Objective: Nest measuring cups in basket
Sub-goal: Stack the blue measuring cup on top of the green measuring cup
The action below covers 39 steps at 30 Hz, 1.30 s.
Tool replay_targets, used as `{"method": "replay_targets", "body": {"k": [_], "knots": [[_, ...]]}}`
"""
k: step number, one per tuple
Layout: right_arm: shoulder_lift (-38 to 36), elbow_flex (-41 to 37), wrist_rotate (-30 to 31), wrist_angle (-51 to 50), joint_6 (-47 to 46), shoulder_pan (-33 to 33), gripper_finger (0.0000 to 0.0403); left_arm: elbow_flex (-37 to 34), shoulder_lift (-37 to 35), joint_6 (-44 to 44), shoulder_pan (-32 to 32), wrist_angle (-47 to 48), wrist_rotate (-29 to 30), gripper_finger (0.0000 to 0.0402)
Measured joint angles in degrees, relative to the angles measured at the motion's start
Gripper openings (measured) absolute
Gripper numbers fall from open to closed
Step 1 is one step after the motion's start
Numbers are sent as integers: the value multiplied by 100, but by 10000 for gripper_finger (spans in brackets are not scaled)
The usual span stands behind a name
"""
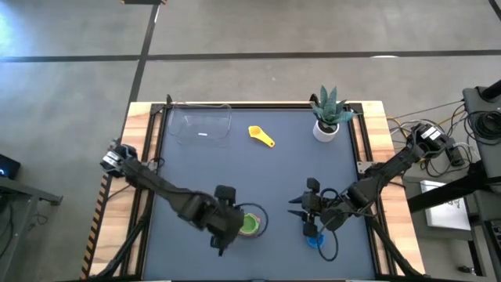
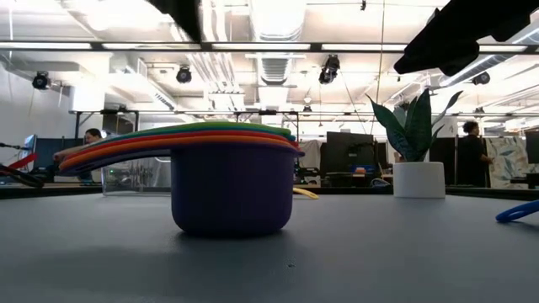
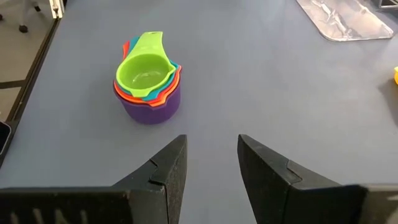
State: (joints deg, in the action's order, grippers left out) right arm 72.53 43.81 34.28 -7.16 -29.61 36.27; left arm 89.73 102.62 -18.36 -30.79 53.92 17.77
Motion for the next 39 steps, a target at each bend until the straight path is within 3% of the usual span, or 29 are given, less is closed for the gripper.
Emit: {"method": "replay_targets", "body": {"k": [4,12,18,23,28,33,39], "knots": [[0,0,-3,0,0,0,132,-541,-273,870,-290,-1680,475,236],[0,0,-18,3,-188,6,132,-2138,-1118,2311,-202,-4920,524,232],[2,0,-19,-22,-351,173,132,-3991,-1906,2632,86,-7691,197,232],[0,0,-162,-212,-767,225,132,-5323,-2138,2642,185,-10009,174,232],[1,0,-553,-381,-1319,210,132,-5841,-2303,2669,235,-10968,163,232],[0,10,-1037,-692,-1710,210,132,-5832,-2328,2669,243,-10986,163,232],[-11,205,-1707,-1841,-2672,323,132,-5600,-2139,2669,241,-10944,219,232]]}}
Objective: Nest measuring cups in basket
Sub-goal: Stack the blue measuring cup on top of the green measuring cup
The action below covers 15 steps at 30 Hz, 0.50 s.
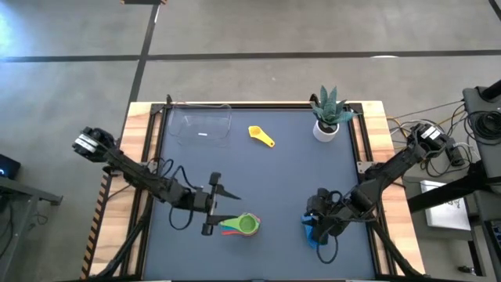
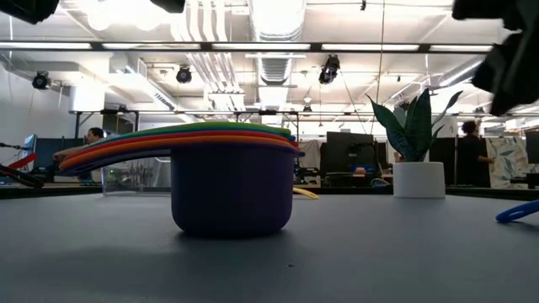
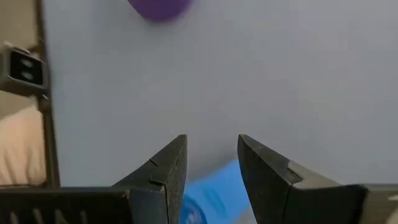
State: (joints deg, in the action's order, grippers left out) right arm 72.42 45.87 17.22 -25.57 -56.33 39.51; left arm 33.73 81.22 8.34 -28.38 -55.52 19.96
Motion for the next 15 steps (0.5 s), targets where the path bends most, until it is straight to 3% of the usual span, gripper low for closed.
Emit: {"method": "replay_targets", "body": {"k": [6,15], "knots": [[2,-21,-107,-428,-520,313,132,254,293,-13,0,181,46,232],[163,-55,-73,-132,-356,632,132,337,385,-506,0,513,51,232]]}}
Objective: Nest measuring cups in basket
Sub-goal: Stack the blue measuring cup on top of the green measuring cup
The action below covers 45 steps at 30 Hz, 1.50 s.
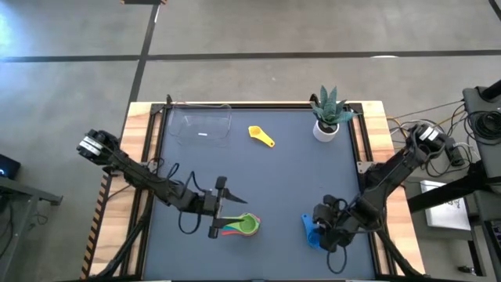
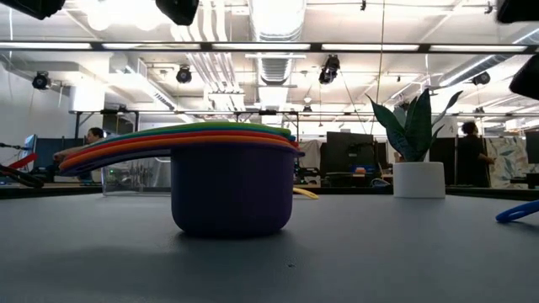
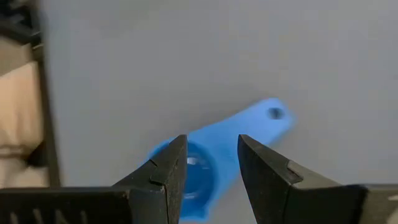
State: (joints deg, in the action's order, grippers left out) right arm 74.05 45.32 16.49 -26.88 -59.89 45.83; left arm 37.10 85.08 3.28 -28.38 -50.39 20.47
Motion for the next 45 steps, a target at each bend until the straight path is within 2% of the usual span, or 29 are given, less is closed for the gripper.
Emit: {"method": "replay_targets", "body": {"k": [5,12,16,21,27,32,37,45], "knots": [[355,37,-77,142,-90,182,132,-17,0,-147,0,11,2,232],[1043,37,-621,1,-519,192,132,-19,0,-192,0,44,0,232],[1262,37,-644,-122,-704,192,132,-26,0,-213,0,52,0,232],[1218,41,-649,-163,-682,192,132,-26,0,-235,0,91,0,232],[674,247,-611,-535,-629,192,132,-26,0,-256,0,85,0,232],[356,486,-176,-476,-575,194,132,-26,0,-262,0,97,0,232],[505,528,-52,-411,-576,192,132,-26,0,-280,0,132,0,232],[881,398,-190,-429,-801,192,132,-26,0,-370,0,142,0,232]]}}
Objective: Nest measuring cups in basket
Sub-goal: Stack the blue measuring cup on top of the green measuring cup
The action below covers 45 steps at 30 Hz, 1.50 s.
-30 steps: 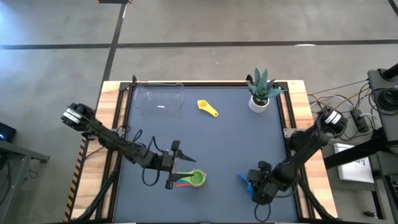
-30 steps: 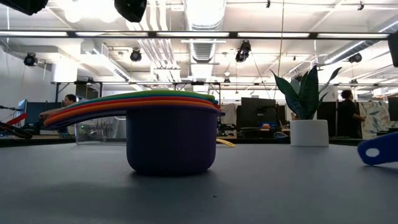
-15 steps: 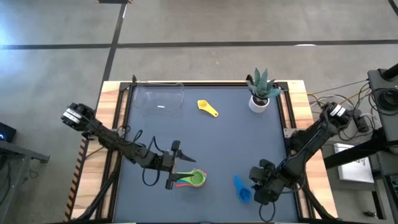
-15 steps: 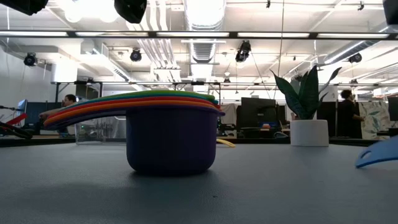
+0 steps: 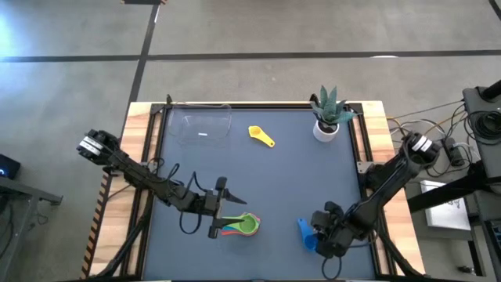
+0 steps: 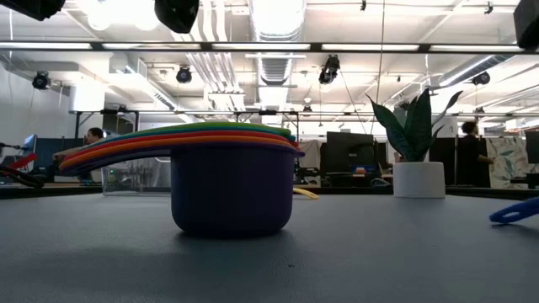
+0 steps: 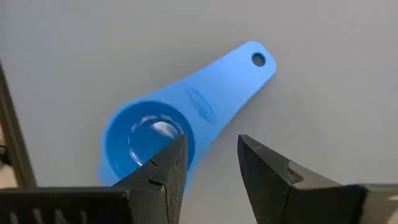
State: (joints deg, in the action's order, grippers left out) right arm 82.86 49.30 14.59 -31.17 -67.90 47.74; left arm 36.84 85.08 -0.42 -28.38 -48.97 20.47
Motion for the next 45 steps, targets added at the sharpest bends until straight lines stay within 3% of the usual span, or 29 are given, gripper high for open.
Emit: {"method": "replay_targets", "body": {"k": [17,31,35,40,45], "knots": [[557,-7,-109,113,110,-2,132,0,0,-38,-2,28,0,232],[-7,448,160,399,372,0,132,0,0,-40,-2,35,1,232],[312,769,162,459,874,0,132,0,0,-40,-2,43,0,232],[956,1419,-166,429,2312,144,132,0,0,-40,-1,59,0,232],[1717,2300,-396,-481,2736,197,132,0,0,-40,-1,63,0,232]]}}
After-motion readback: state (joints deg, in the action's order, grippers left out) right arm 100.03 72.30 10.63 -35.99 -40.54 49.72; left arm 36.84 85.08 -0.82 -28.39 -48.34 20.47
